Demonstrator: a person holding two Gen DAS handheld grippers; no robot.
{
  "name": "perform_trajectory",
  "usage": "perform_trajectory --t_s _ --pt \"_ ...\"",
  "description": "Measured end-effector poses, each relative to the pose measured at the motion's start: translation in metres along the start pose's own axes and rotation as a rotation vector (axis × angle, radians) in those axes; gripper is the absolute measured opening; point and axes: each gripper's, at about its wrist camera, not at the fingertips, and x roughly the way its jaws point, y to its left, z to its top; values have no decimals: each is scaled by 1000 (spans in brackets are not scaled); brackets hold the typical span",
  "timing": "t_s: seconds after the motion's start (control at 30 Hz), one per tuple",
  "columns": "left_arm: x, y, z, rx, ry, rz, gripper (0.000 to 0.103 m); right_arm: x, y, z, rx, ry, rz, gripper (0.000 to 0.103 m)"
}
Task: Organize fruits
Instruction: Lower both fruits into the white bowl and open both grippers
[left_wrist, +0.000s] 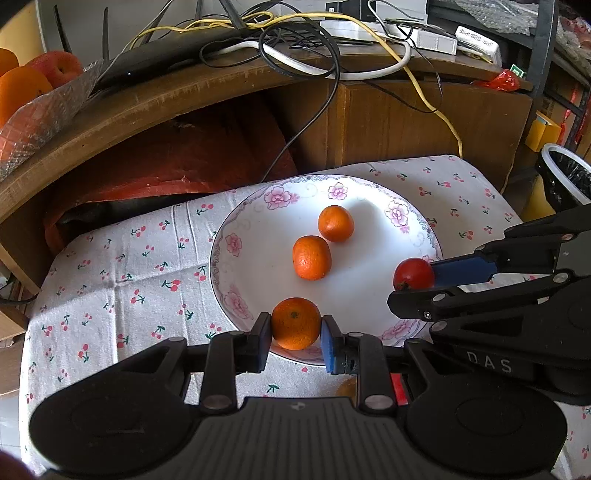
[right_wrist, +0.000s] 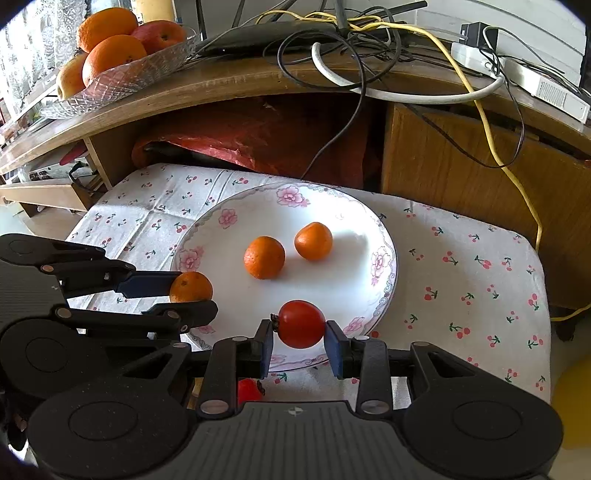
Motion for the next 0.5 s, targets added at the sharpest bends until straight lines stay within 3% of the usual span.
perform_trajectory --t_s 0.5 --pt "1 1 1 -15 1 3 37 -2 -2 1 8 -9 -14 33"
